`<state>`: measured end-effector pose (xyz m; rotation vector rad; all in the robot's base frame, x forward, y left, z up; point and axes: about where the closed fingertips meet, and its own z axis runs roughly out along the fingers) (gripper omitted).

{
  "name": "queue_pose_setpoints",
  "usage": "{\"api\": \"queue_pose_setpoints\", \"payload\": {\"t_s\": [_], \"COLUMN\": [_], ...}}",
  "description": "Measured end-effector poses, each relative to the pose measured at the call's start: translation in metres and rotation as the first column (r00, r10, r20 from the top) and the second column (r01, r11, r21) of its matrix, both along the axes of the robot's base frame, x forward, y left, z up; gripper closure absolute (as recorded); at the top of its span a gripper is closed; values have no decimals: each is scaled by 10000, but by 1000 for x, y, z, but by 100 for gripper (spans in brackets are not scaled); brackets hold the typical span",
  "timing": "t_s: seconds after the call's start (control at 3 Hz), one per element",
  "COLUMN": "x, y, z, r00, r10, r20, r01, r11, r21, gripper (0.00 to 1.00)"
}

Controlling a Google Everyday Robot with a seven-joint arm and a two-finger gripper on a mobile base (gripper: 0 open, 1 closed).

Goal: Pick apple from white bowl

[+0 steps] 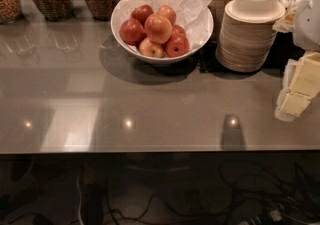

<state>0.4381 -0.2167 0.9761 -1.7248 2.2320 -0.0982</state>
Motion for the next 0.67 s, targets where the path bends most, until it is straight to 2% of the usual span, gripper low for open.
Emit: {"api": "queue_pose_setpoints", "payload": {"t_s": [0.33,0.67], "x": [0,10], "y": [0,4], "z": [0,-1], "r00": [10000,9996], "r10": [0,51], "r20": [1,273], "r01": [0,-60], "r11": [10000,9995], "r21": [1,325], "gripper": [0,0]}}
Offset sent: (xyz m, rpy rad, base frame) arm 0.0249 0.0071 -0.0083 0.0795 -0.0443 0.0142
